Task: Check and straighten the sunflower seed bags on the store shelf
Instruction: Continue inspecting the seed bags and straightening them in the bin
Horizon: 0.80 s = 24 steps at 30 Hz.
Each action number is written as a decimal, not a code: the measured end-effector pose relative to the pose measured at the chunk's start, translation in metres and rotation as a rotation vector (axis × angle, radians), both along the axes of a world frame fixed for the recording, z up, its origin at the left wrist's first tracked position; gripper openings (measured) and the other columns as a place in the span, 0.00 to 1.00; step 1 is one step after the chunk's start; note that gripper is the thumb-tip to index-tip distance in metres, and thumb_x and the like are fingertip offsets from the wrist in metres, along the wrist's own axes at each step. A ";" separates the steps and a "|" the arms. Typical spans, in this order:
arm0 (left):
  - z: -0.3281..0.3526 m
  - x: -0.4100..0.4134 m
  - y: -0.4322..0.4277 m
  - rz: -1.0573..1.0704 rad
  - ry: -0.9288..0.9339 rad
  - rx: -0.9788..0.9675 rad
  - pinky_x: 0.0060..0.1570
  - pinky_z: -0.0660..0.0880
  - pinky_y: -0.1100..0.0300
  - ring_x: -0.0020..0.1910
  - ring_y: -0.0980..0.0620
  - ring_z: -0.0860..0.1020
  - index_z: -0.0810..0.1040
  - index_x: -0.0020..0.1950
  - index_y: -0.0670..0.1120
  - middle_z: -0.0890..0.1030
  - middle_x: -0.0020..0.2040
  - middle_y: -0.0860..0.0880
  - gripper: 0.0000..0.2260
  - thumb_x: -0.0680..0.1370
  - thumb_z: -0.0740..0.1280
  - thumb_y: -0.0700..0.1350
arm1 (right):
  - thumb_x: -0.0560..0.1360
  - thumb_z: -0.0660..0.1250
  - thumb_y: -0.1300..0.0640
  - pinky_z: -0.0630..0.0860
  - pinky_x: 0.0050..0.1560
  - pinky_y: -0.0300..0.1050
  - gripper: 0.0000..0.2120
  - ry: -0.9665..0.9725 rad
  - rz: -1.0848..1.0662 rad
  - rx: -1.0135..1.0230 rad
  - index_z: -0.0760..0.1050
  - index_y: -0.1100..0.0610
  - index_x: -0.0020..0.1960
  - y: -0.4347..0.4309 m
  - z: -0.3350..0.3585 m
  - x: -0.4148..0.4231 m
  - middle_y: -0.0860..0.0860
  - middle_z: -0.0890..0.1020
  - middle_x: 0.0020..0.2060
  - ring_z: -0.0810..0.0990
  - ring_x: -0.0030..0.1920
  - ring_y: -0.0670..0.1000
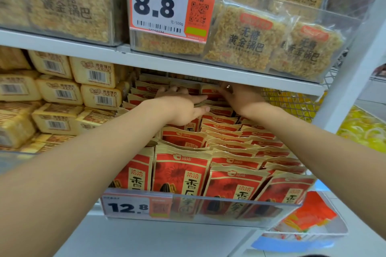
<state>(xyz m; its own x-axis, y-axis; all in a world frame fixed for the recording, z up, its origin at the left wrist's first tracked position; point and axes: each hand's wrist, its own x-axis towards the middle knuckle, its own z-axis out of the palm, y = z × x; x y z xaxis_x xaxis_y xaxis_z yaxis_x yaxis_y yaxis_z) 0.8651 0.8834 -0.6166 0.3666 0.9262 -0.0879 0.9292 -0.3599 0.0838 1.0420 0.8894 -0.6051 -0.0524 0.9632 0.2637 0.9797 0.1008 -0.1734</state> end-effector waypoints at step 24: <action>0.062 -0.047 -0.110 -0.075 -1.278 -0.176 0.53 0.79 0.64 0.50 0.60 0.83 0.82 0.55 0.52 0.86 0.48 0.57 0.24 0.83 0.49 0.60 | 0.79 0.65 0.60 0.67 0.45 0.23 0.08 0.310 0.449 0.526 0.80 0.57 0.56 -0.129 0.099 -0.037 0.38 0.78 0.44 0.74 0.43 0.35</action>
<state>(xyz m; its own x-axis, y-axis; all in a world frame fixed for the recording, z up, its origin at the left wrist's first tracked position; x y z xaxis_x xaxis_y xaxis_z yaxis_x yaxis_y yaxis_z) 0.8180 0.7735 -0.5543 0.3308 0.9117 0.2435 0.1339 -0.3008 0.9442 1.0049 0.7605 -0.5061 -0.2586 0.6100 0.7490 0.7393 0.6240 -0.2529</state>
